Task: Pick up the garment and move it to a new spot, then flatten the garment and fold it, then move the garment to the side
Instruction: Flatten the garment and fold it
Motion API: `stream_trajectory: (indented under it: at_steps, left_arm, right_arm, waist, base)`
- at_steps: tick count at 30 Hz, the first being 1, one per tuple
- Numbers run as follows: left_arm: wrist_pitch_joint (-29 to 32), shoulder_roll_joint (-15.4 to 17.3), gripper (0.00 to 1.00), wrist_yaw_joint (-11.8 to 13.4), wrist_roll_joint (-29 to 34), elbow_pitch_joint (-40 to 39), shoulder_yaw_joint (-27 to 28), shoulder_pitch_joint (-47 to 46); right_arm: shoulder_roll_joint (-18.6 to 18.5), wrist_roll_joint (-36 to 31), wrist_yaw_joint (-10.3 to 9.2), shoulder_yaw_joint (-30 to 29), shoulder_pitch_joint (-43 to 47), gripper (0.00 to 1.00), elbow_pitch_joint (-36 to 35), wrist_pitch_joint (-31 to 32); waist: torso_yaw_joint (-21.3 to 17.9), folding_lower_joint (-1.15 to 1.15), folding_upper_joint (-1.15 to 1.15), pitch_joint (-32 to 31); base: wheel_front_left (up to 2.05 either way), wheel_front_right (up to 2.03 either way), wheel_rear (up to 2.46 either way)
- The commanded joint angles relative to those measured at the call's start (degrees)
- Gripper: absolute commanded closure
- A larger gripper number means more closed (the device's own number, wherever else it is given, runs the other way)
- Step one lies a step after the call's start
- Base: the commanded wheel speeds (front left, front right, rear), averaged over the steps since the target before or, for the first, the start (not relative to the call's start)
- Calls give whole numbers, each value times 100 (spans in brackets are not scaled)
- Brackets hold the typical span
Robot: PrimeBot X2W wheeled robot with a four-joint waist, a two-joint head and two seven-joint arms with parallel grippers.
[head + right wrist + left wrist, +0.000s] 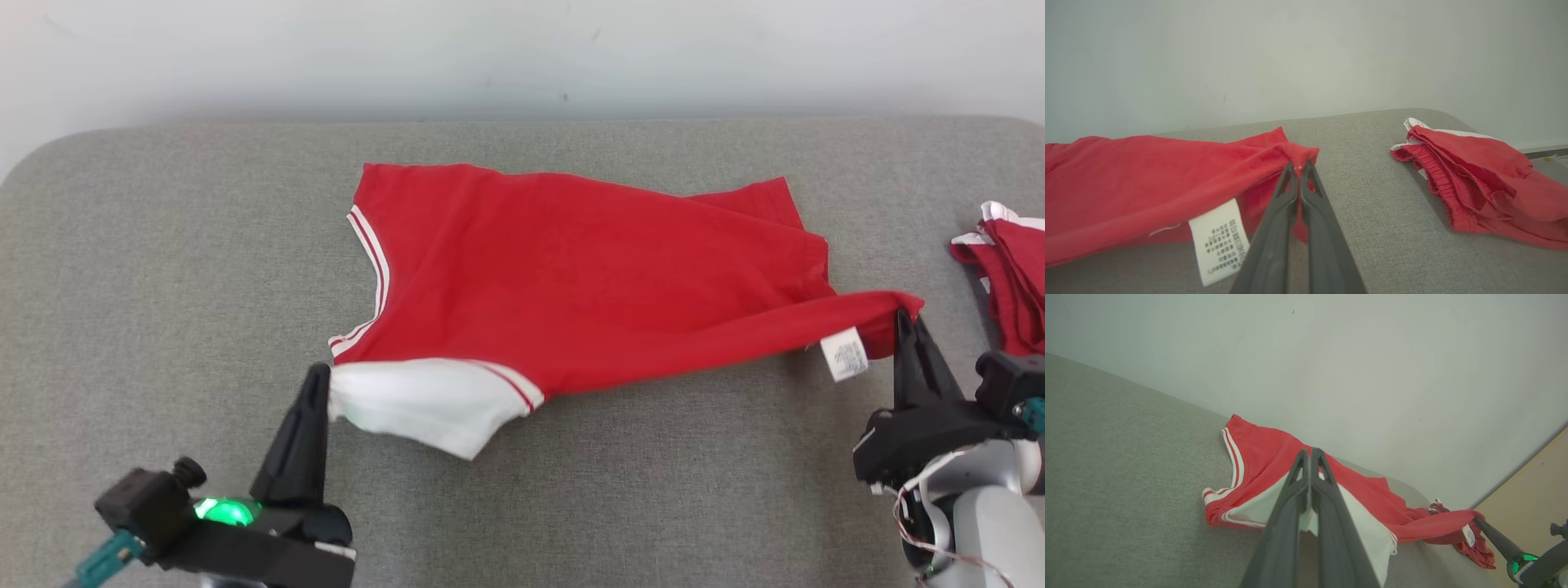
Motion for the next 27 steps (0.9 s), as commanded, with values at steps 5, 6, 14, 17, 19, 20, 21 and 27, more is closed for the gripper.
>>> stream_trajectory:
  at_steps: [5, 6, 14, 17, 19, 20, 21, 27]
  left_arm:
    - [224, -8, 100, 51, -77, 35, -165, 370]
    - [244, -17, 100, 69, -103, 17, -182, 439]
    - [553, -38, 100, 62, -475, -234, -300, 852]
    - [649, -31, 100, 49, -650, -336, -333, 963]
    - [749, -82, 100, 42, -886, -393, -332, 1076]
    - [787, -80, 100, 33, -981, -454, -319, 1122]
    - [787, -80, 100, 33, -981, -454, -319, 1122]
    - [1004, 9, 100, 26, -1529, -750, -283, 1456]
  right_arm:
    - [191, 78, -13, -23, 500, 100, -557, 566]
    - [220, 92, -13, -34, 584, 100, -635, 673]
    - [410, 148, -13, -327, 1268, 100, -1261, 1390]
    - [475, 196, -14, -467, 1470, 100, -1434, 1596]
    - [520, 228, -14, -511, 1569, 100, -1523, 1713]
    - [541, 236, -14, -504, 1621, 100, -1568, 1776]
    - [541, 236, -14, -504, 1621, 100, -1568, 1776]
    - [592, 308, -13, -593, 1845, 100, -1697, 2055]
  waist:
    - [15, 0, 1, -64]
    - [17, 0, 1, -83]
    - [166, 0, 1, -234]
    - [224, 0, 1, -277]
    - [250, 0, 1, -298]
    - [258, 0, 1, -306]
    - [258, 0, 1, -306]
    - [344, 0, 1, -382]
  base:
    - [0, 0, 0]
    - [0, 0, 0]
    - [0, 0, 0]
    - [0, 0, 0]
    - [0, 0, 0]
    - [0, 0, 0]
    - [0, 0, 0]
    - [0, 0, 0]
